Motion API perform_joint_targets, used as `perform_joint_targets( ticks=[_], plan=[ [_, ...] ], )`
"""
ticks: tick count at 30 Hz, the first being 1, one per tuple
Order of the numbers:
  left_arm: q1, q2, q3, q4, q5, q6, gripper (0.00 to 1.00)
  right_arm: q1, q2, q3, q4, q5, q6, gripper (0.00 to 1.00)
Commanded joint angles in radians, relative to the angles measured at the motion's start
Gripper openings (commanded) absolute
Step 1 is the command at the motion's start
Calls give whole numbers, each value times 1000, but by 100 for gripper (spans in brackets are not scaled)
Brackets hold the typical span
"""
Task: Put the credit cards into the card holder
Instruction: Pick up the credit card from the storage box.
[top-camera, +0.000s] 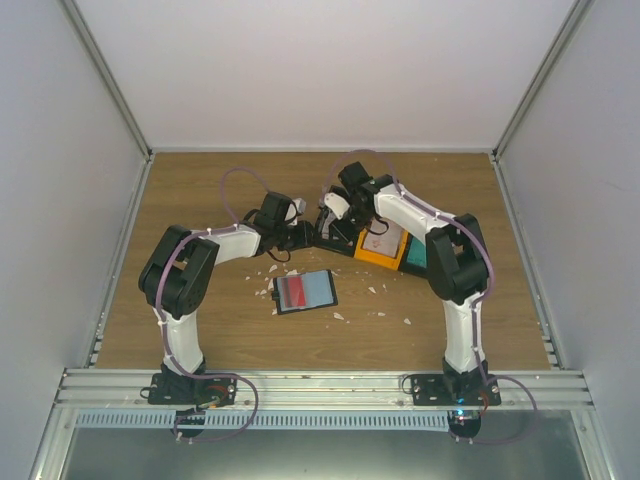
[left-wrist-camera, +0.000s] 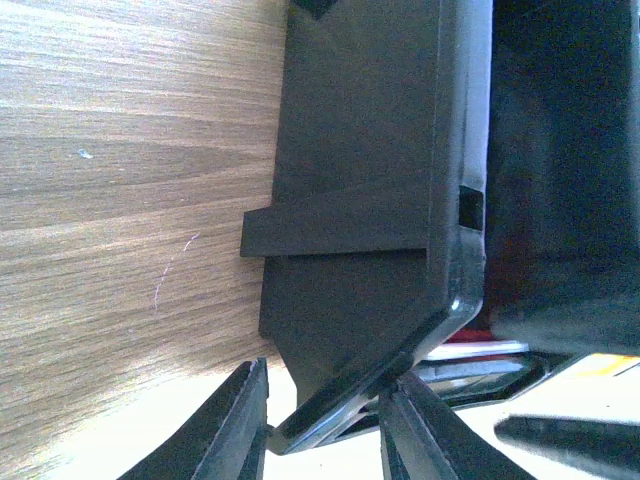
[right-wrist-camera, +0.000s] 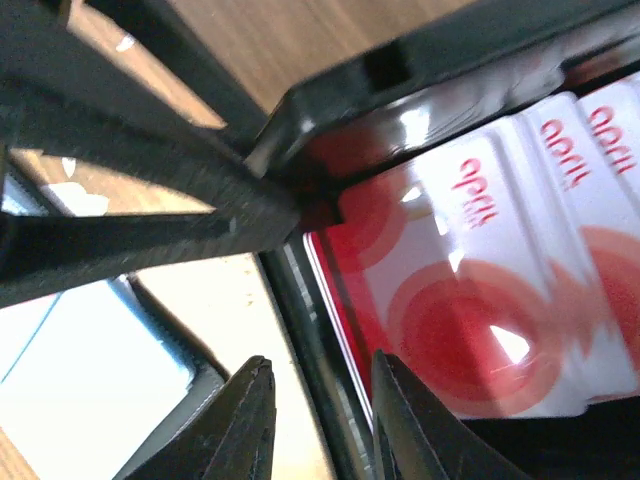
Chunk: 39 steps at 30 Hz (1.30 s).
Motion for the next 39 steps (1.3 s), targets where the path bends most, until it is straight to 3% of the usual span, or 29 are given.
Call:
perform_joint_targets(
  ticks=[1, 12, 21, 28, 33, 39],
  plan=[
    [9, 5, -2, 34, -34, 11, 32, 12, -52, -60, 10, -33, 29, 30],
    [11, -109, -60, 7, -81, -12, 34, 16, -40, -32, 29, -65, 34, 34],
    [11, -214, -110, -55, -151, -23, 39, 19, 48, -4, 52, 34, 42, 34],
    [11, -260, -130, -68, -157, -23, 39, 23, 30, 6, 55, 30, 37, 19],
    [10, -275, -126, -80, -156, -18, 39, 21, -11, 8, 65, 61, 63, 1],
    [11, -306, -131, -79, -141, -23, 39, 19, -62, 11, 96, 115, 117, 1]
  ],
)
